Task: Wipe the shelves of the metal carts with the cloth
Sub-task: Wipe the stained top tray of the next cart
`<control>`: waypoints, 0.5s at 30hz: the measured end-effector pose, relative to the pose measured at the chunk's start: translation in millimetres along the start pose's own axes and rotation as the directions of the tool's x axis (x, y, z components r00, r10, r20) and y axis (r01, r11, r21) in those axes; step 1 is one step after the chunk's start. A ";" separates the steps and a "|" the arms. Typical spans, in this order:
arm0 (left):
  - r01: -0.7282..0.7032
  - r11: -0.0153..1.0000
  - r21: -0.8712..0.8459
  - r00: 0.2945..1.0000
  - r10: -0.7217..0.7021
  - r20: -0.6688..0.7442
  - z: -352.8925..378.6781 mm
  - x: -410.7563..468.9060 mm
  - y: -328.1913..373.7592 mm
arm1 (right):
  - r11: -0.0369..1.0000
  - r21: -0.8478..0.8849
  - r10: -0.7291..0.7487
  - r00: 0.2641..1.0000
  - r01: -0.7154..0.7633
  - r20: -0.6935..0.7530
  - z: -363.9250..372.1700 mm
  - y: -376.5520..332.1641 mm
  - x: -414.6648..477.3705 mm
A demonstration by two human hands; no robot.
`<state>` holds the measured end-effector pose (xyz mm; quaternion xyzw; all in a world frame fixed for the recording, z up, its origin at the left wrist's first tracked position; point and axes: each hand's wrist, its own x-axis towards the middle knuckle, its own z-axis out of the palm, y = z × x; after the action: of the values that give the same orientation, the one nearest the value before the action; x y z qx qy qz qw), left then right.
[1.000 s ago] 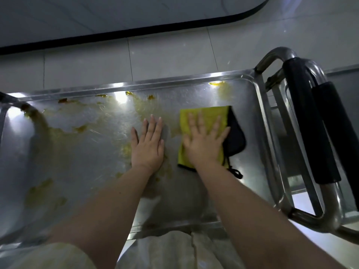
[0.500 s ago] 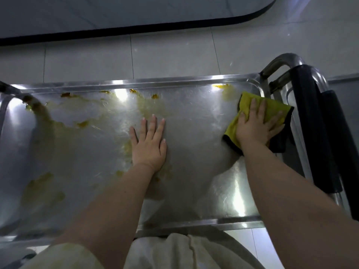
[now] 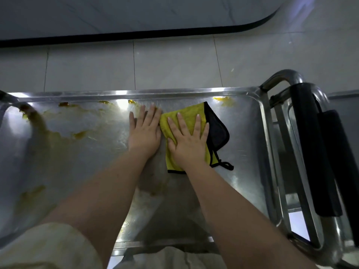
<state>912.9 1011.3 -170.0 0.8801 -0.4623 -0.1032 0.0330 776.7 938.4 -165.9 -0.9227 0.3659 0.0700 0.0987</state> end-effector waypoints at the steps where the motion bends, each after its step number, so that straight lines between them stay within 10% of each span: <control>1: 0.004 1.000 0.003 1.000 -0.004 0.021 2.9 3.3 -2.7 | 1.000 -0.007 -0.014 1.000 0.014 -0.001 -0.6 5.9 0.2; 9: 0.038 0.997 0.060 0.997 -0.042 0.061 8.4 9.8 -5.1 | 0.878 -0.033 0.479 0.878 -0.478 0.022 -29.5 174.7 31.7; 15: 0.033 0.997 0.063 0.997 -0.037 0.067 8.9 8.5 -7.6 | 0.886 0.031 0.462 0.886 -0.463 0.032 -22.9 94.3 67.9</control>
<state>921.9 1008.9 -181.1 0.8846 -0.4508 -0.1190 -0.0119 762.1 820.9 -169.8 -0.8061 0.5752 0.0957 0.1009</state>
